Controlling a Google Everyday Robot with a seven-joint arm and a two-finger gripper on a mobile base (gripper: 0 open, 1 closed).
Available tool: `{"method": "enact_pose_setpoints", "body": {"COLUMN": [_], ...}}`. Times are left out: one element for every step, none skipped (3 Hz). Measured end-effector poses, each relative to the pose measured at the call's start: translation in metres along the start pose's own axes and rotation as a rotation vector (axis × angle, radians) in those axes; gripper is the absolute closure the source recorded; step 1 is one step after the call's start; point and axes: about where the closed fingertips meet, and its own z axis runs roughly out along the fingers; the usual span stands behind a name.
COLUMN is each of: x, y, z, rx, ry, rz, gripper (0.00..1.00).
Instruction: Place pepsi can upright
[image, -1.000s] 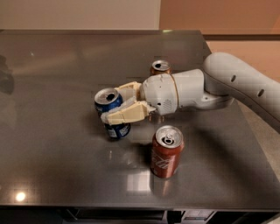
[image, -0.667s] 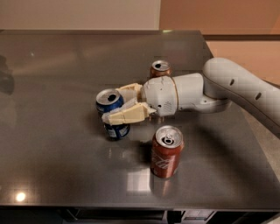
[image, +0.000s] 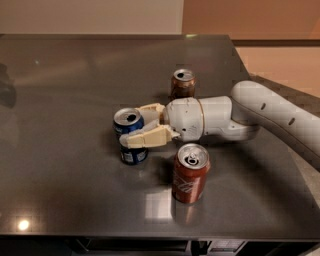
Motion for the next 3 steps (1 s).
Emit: {"method": "enact_pose_setpoints", "body": {"x": [-0.0008,-0.0014,-0.0022], "y": [0.0008,0.0017,0.0026], "z": [0.0021,0.0040,0.0061], "rx": [-0.004,-0.008,-0.012], "ry": [0.001,0.001,0.002], "rz": [-0.001,-0.003,-0.004], "gripper": [0.36,0.14,0.00]}}
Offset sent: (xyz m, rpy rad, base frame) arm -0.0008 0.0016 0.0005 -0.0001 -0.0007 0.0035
